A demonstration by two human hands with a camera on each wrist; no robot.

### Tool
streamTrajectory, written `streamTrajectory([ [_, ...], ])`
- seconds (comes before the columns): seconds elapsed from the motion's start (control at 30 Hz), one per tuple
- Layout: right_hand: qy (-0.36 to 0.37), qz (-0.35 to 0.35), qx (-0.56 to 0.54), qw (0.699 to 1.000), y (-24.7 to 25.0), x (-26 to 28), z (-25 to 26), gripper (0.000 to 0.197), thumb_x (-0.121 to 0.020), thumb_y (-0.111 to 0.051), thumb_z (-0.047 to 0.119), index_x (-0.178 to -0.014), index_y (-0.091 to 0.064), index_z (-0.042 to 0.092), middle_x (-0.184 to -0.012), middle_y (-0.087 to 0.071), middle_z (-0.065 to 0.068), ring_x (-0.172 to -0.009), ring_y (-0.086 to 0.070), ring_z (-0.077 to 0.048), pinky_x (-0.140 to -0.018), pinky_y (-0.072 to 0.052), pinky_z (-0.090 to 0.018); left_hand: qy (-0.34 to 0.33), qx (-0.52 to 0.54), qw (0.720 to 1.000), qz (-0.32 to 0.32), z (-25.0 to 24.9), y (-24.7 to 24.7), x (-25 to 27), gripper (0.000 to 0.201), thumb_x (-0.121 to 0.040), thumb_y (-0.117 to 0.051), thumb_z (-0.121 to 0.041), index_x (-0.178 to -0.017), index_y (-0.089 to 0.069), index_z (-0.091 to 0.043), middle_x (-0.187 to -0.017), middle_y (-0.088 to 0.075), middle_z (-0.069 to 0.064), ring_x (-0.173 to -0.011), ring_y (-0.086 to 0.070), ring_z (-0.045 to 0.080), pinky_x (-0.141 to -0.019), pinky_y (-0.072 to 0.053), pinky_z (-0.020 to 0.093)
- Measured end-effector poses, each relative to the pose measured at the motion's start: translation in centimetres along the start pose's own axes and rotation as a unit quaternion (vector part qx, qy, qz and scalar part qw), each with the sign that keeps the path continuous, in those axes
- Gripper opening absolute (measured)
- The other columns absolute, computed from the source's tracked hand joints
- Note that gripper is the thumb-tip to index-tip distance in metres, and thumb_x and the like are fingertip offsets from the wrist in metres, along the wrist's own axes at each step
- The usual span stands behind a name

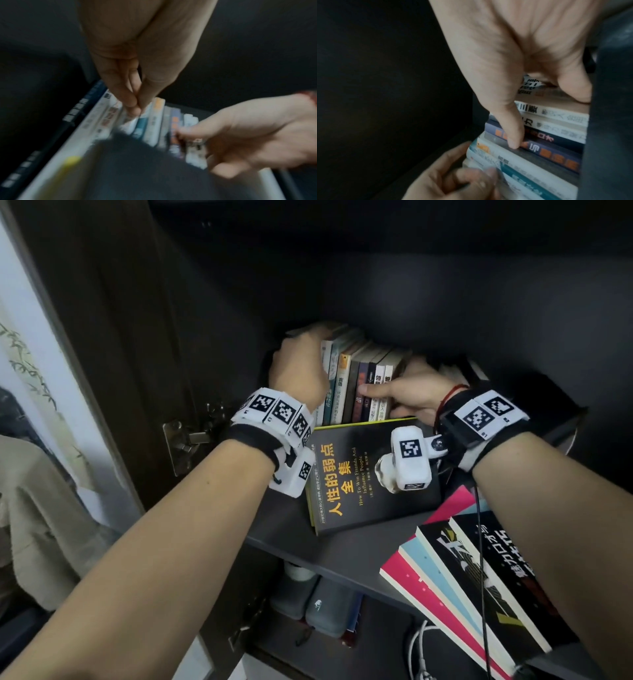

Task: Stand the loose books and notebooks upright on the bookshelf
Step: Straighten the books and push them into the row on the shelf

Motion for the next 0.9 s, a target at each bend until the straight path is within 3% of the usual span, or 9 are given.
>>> streamTrajectory([
  [0.1, 0.025, 0.0, 0.023, 0.999, -0.2, 1.6, 0.9, 0.115, -0.026, -0.094, 0.054, -0.131, -0.063, 0.019, -0.124, -0.074, -0.001, -0.108, -0.074, -0.023, -0.078, -0.065, -0.04, -0.054, 0.013, 0.998, 0.041, -2.0, -0.7, 0.6, 0.048, -0.083, -0.073, -0.012, -0.125, -0.067, -0.034, -0.095, -0.067, -0.008, -0.091, -0.065, 0.017, -0.084, -0.054, 0.028],
  [0.23, 0.073, 0.009, 0.161, 0.984, -0.2, 4.1, 2.2, 0.053, -0.071, -0.084, 0.046, -0.113, -0.069, 0.018, -0.12, -0.074, -0.011, -0.107, -0.07, -0.026, -0.1, -0.056, -0.049, -0.069, -0.049, 0.987, 0.136, -3.8, -1.4, 1.8, 0.029, -0.082, -0.077, -0.031, -0.111, -0.07, -0.033, -0.113, -0.069, -0.002, -0.109, -0.064, 0.022, -0.094, -0.052, 0.033],
  [0.33, 0.08, -0.002, 0.247, 0.966, 0.0, 5.1, 1.8, 0.089, -0.056, -0.077, 0.069, -0.127, -0.06, 0.02, -0.13, -0.07, -0.006, -0.123, -0.064, -0.026, -0.109, -0.048, -0.045, 0.028, -0.074, 0.982, 0.171, -1.2, -1.7, 4.1, 0.068, -0.08, -0.08, -0.054, -0.133, -0.056, -0.02, -0.131, -0.062, 0.005, -0.124, -0.058, 0.027, -0.095, -0.048, 0.034],
  [0.43, 0.045, -0.001, 0.343, 0.938, 0.0, 6.1, 0.5, 0.102, -0.078, -0.081, 0.054, -0.156, -0.031, 0.009, -0.16, -0.044, -0.012, -0.151, -0.037, -0.028, -0.123, -0.03, -0.037, 0.138, -0.07, 0.958, 0.241, 2.8, -3.7, 8.2, 0.098, -0.074, -0.082, -0.061, -0.148, -0.037, -0.015, -0.144, -0.055, 0.006, -0.13, -0.055, 0.028, -0.101, -0.048, 0.035],
  [0.53, 0.027, 0.004, 0.38, 0.925, -0.9, 7.4, 0.0, 0.115, -0.084, -0.081, 0.046, -0.162, -0.008, 0.003, -0.165, -0.033, -0.019, -0.155, -0.029, -0.032, -0.123, -0.032, -0.041, 0.222, 0.072, 0.937, 0.26, 5.7, -5.4, 9.8, 0.114, -0.052, -0.096, -0.055, -0.143, -0.039, -0.016, -0.132, -0.065, 0.001, -0.118, -0.065, 0.02, -0.099, -0.056, 0.038],
  [0.6, 0.026, 0.003, 0.394, 0.919, -1.7, 7.8, -0.1, 0.117, -0.085, -0.081, 0.043, -0.161, -0.005, 0.0, -0.162, -0.036, -0.022, -0.149, -0.037, -0.036, -0.119, -0.037, -0.042, 0.267, 0.203, 0.905, 0.261, 6.4, -5.5, 10.5, 0.098, -0.051, -0.099, -0.044, -0.134, -0.054, -0.019, -0.122, -0.074, -0.002, -0.105, -0.072, 0.013, -0.083, -0.062, 0.035],
  [0.67, 0.024, 0.0, 0.418, 0.908, -2.2, 8.2, 0.0, 0.119, -0.084, -0.081, 0.045, -0.161, -0.004, -0.002, -0.164, -0.031, -0.025, -0.148, -0.038, -0.039, -0.117, -0.039, -0.042, 0.282, 0.267, 0.874, 0.291, 5.9, -5.2, 11.8, 0.056, -0.074, -0.092, -0.031, -0.123, -0.069, -0.021, -0.111, -0.079, -0.005, -0.092, -0.075, 0.006, -0.069, -0.059, 0.025],
  [0.73, 0.029, 0.0, 0.44, 0.897, -2.6, 8.8, 0.4, 0.123, -0.081, -0.082, 0.05, -0.161, -0.005, 0.0, -0.166, -0.024, -0.026, -0.148, -0.037, -0.041, -0.117, -0.039, -0.044, 0.276, 0.285, 0.877, 0.271, 5.0, -4.6, 12.2, 0.036, -0.083, -0.086, -0.023, -0.116, -0.074, -0.017, -0.106, -0.08, -0.001, -0.079, -0.077, 0.005, -0.06, -0.06, 0.023],
  [0.9, 0.051, 0.111, 0.392, 0.912, -2.4, 11.6, 1.8, 0.136, -0.074, -0.083, 0.059, -0.165, 0.008, 0.016, -0.171, -0.022, -0.015, -0.152, -0.034, -0.032, -0.122, -0.035, -0.044, 0.235, 0.253, 0.926, 0.155, 1.0, -1.8, 10.1, 0.034, -0.074, -0.085, -0.032, -0.099, -0.071, -0.014, -0.095, -0.079, 0.006, -0.086, -0.077, 0.024, -0.079, -0.064, 0.045],
])
Point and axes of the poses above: each hand's wrist, its own x-axis away from the middle knuckle, its own y-axis out of the back of the hand, z = x × y, the point moved 6 cm from there along -x, towards the middle knuckle
